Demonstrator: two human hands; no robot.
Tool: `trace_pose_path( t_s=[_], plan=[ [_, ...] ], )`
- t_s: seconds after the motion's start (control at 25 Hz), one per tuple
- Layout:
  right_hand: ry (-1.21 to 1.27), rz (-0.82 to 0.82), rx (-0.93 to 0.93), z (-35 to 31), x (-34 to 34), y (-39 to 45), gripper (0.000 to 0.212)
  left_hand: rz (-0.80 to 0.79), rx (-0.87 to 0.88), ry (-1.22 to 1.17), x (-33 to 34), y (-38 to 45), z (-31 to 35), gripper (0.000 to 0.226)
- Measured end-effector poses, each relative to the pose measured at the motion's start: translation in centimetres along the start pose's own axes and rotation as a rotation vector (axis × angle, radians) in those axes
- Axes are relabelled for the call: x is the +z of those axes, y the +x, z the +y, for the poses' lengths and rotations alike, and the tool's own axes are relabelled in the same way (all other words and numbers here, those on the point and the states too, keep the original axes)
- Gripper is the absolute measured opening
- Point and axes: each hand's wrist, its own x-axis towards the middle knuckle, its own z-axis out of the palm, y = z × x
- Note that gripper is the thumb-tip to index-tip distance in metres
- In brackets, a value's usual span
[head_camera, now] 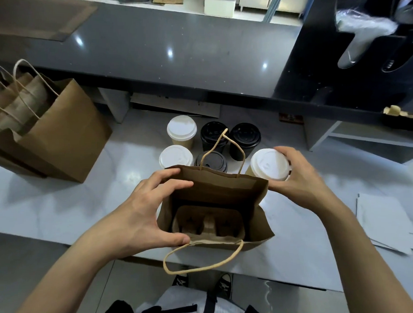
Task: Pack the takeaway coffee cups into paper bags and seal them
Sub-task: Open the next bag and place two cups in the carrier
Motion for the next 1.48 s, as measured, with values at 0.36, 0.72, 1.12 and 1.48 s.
trace_pose_path(
  t_s=[0.36,0.72,1.12,1.48],
  plan=[
    [0.093,0.220,-0.213,-6.1,-6.5,-5.7,0.089,-0.018,0.019,0.045,0.1,0.8,0.5,0.100],
    [0.274,-0.015,-0.442,-11.5,-6.4,-9.0,0.088,-0.043,0.010,0.043,-0.3,0.9,0.9,0.113],
    [-0.037,-0.291,-0.444,-13.0,-0.4,-8.2,0.087,-0.007,0.015,0.009,-0.3,0.8,0.9,0.122],
    [-0.453,-0.434,-0.514,-12.2,5.5,-4.7,0.087,-0.008,0.023,0.010,-0.1,0.5,1.0,0.132]
  ],
)
